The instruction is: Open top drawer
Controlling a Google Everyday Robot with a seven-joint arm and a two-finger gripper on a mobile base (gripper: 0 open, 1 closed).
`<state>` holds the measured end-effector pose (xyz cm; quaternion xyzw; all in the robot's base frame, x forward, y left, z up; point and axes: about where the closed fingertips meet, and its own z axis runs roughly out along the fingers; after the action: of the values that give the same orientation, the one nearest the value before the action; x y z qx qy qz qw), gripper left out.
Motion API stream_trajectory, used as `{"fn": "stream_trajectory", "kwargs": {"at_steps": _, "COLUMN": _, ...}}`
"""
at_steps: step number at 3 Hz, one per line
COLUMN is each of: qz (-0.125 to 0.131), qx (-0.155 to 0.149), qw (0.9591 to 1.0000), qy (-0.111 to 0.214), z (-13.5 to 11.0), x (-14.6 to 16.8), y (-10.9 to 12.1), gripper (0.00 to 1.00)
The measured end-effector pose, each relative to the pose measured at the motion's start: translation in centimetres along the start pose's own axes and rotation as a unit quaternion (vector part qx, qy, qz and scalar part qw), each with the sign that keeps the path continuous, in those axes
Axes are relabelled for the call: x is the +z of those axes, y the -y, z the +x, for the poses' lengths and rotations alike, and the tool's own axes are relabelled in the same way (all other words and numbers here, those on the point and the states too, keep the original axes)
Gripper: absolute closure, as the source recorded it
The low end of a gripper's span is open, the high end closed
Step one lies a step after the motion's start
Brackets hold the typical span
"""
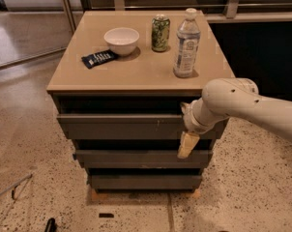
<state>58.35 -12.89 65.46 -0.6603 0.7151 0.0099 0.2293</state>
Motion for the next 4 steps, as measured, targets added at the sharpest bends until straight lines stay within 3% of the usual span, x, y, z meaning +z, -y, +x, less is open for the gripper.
{"fn": "stream_trajectory", "kwargs": {"at_steps": 1, "qz": -0.018, "qx": 0.003, "qw": 0.9998, "qy": -0.002, "z": 0.0, "x": 0.4, "y": 0.0, "gripper": 0.0}}
{"fn": "stream_trajectory", "kwargs": {"at_steps": 2, "qz": -0.056, "qx": 0.011, "qw": 0.9984, "qy": -0.007, "z": 0.2, "x": 1.0, "y": -0.2, "gripper": 0.0}}
{"fn": "stream_trajectory", "kwargs": {"at_steps": 3, "qz": -0.079, "qx": 0.015, "qw": 0.9968, "qy": -0.009, "z": 0.3, "x": 1.1, "y": -0.6, "gripper": 0.0}}
{"fn": "stream_trajectory", "kwargs": {"at_steps": 4, "qz": -0.089, "qx": 0.024, "qw": 0.9957, "qy": 0.006, "z": 0.7, "x": -0.7, "y": -1.5, "gripper": 0.0}}
